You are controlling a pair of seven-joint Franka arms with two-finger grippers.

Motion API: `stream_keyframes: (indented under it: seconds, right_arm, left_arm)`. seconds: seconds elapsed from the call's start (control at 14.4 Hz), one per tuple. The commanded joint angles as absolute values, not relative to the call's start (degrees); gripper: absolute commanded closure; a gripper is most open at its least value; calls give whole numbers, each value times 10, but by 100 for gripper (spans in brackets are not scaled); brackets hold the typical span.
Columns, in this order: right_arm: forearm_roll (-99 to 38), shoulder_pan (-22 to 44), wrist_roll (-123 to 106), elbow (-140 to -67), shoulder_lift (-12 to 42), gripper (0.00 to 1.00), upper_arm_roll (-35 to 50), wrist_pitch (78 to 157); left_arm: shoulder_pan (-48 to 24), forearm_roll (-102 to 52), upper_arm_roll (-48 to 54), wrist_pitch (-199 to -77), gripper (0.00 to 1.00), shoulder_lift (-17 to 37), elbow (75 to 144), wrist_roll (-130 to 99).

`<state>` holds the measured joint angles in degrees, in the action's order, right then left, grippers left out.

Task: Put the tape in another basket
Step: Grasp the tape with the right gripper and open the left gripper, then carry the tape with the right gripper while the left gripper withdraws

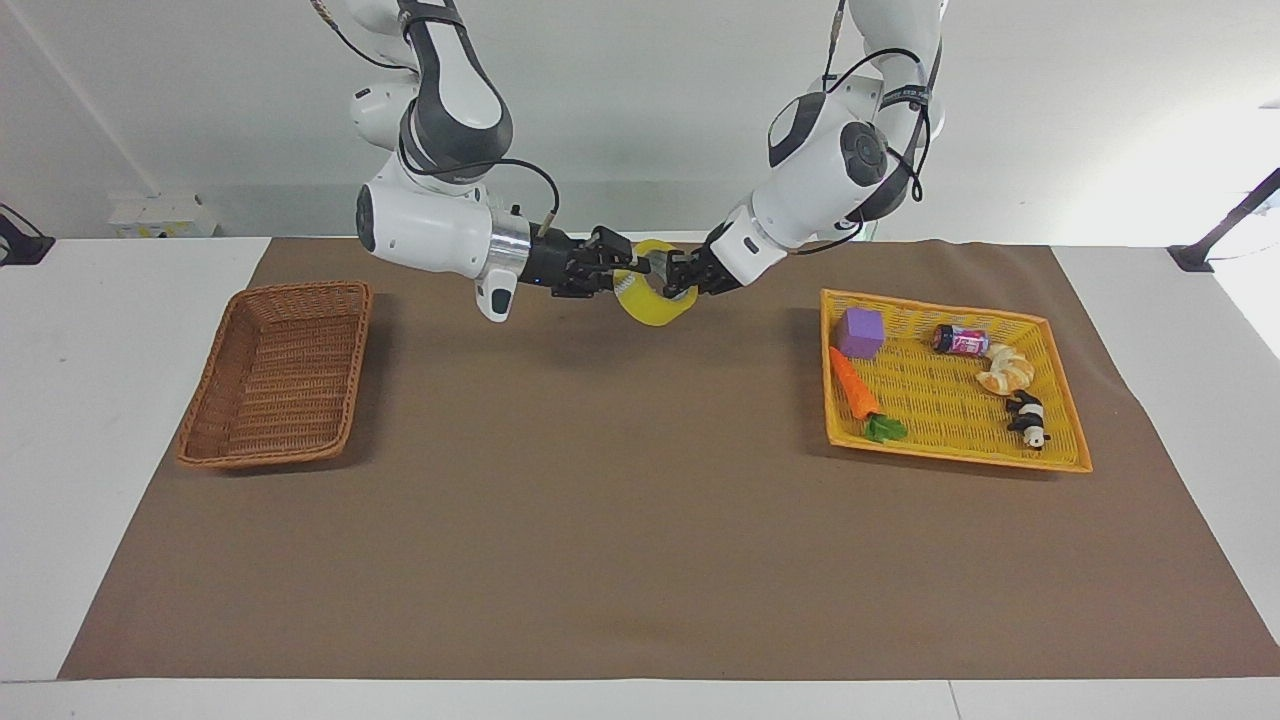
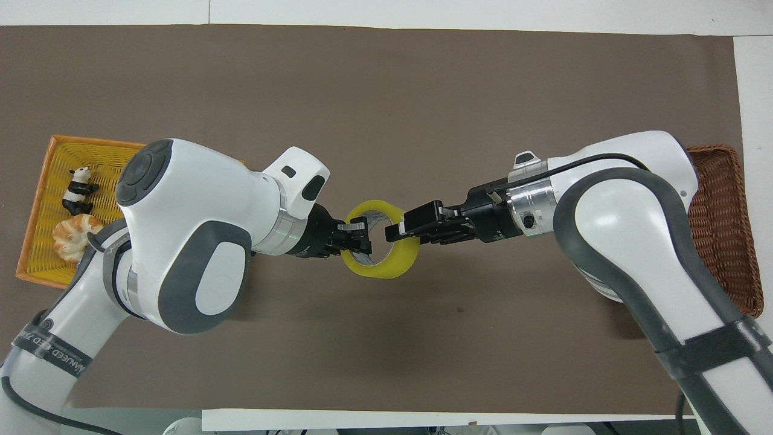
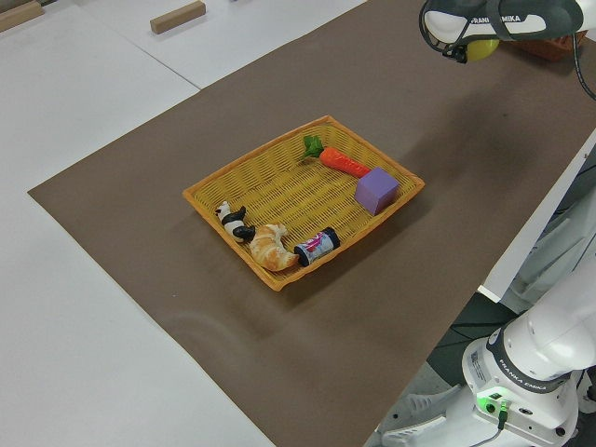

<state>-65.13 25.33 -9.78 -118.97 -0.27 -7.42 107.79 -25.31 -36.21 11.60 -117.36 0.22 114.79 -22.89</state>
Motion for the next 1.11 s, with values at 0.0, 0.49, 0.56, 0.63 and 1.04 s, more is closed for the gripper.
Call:
stream_keyframes:
  seconds: [0.0, 0.49, 0.56, 0.63, 1.04]
  right_arm:
    - [-625, 248, -128, -1205, -16, 100, -76, 1066]
    - [-623, 216, -162, -1204, -16, 100, -79, 1045]
    - [-618, 195, -177, -1204, -16, 100, -79, 1026]
    - [-608, 163, -192, -1204, -16, 100, -80, 1005]
    - [-497, -48, -310, -1171, -8, 100, -80, 882]
  left_arm:
    - [-255, -354, 108, -1174, 95, -17, 1158, -241]
    - [-214, -320, 104, -1121, 1, -45, 1114, -246]
    - [-201, -318, 104, -1105, 1, -51, 1113, -245]
    - [-171, -306, 104, -1096, 1, -57, 1113, -244]
    - [16, -106, 105, -1057, 1, -57, 1114, -219]
